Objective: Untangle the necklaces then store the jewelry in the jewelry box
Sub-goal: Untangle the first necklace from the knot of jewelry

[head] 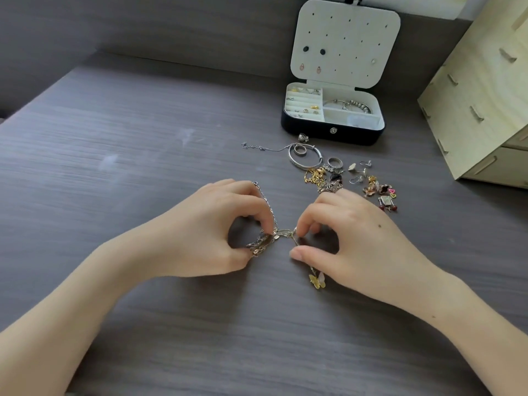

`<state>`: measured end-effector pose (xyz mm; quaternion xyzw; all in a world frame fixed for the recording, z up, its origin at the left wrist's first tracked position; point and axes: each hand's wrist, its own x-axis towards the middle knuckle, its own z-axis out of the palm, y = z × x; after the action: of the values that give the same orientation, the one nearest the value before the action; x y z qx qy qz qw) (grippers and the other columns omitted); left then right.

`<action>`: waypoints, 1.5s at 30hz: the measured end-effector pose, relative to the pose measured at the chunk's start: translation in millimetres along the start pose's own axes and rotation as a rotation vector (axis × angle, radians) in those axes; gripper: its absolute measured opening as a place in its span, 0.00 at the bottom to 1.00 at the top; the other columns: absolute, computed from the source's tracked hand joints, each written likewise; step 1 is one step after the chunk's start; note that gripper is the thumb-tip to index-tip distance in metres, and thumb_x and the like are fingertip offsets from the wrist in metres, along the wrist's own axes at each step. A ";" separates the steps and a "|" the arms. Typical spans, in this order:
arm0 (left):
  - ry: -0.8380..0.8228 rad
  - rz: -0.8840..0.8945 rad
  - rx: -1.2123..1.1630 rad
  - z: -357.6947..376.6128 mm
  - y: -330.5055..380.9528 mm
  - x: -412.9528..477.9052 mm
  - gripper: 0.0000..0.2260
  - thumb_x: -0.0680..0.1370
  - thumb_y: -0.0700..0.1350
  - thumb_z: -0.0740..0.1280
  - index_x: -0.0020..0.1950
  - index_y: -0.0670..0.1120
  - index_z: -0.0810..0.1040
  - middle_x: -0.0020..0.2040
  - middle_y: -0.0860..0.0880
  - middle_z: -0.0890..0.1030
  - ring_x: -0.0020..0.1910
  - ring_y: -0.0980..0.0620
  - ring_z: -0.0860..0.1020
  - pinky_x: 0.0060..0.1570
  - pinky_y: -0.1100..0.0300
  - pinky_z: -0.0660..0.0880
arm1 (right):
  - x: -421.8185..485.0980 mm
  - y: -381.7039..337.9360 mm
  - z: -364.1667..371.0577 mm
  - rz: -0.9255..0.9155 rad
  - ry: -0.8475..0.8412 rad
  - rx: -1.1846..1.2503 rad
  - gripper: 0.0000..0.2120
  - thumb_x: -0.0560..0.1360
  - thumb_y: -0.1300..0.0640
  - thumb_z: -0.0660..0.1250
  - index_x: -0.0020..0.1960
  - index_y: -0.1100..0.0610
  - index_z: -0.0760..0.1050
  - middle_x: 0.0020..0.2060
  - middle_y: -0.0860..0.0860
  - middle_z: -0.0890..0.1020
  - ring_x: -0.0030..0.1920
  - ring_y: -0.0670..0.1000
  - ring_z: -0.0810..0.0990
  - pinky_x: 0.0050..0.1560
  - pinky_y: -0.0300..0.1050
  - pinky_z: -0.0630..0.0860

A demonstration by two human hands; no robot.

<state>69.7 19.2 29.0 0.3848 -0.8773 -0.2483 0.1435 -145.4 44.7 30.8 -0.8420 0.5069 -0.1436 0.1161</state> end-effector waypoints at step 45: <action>0.044 -0.085 -0.026 -3.8 -6.5 0.6 0.05 0.70 0.45 0.74 0.41 0.54 0.79 0.42 0.56 0.74 0.44 0.62 0.72 0.42 0.74 0.65 | 12.7 -6.5 17.1 -0.083 0.097 0.030 0.10 0.69 0.45 0.64 0.40 0.51 0.79 0.34 0.45 0.76 0.38 0.50 0.72 0.42 0.43 0.67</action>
<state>74.9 13.7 28.7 0.4253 -0.8534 -0.2572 0.1572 -128.2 37.2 18.6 -0.8525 0.4743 -0.1967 0.0980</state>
